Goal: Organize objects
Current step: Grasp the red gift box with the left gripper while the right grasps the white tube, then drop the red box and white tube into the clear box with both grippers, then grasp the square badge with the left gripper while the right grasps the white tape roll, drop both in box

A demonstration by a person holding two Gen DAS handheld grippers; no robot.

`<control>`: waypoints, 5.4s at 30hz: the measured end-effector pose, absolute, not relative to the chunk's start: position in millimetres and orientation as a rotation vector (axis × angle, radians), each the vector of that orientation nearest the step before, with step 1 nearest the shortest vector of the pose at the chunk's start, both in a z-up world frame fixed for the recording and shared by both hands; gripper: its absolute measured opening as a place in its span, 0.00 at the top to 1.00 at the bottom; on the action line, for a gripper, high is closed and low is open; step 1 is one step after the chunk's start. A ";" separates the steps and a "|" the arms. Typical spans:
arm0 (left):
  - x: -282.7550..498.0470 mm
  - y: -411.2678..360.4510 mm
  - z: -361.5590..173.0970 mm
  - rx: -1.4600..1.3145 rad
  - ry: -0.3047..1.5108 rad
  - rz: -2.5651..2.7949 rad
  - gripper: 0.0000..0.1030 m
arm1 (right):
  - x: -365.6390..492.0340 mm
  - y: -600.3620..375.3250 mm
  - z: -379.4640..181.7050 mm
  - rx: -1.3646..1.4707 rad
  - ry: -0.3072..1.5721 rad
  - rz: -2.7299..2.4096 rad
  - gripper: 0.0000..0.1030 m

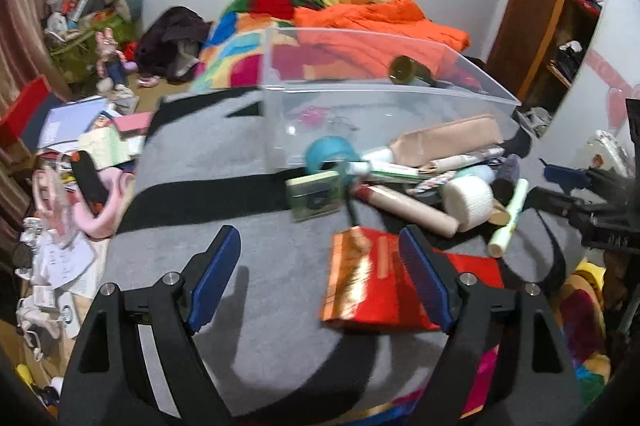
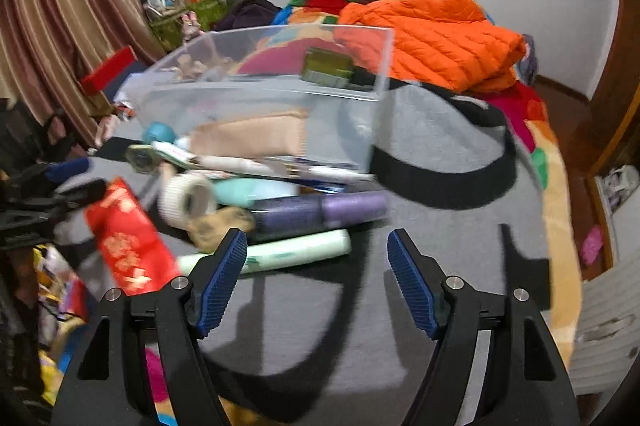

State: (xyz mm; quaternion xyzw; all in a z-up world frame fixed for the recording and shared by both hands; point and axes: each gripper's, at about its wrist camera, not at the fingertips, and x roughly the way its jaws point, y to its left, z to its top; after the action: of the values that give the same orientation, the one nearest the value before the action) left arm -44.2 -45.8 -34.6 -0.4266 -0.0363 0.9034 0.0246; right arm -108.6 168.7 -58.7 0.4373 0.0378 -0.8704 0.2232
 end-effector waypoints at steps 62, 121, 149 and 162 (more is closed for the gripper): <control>15.6 -41.1 12.3 -0.962 -0.148 2.965 0.72 | -81.9 195.7 -39.0 1.166 -0.056 -2.557 0.86; -106.5 -44.6 14.7 -1.106 -0.114 2.942 0.53 | -182.8 111.1 -5.4 1.068 0.101 -2.422 0.67; -87.1 -56.0 -53.7 -1.421 -0.089 2.809 0.33 | -115.1 81.3 -69.1 1.213 0.129 -2.236 0.58; -77.9 -59.1 -54.7 -1.390 -0.137 2.819 0.68 | -105.2 94.5 -48.5 1.117 0.082 -2.256 0.78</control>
State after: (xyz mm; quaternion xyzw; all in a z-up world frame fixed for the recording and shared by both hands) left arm -77.9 -59.1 -54.7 -0.4418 -0.0437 0.8961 -0.0024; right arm -105.2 94.5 -48.5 0.4221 0.0311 -0.8526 0.3066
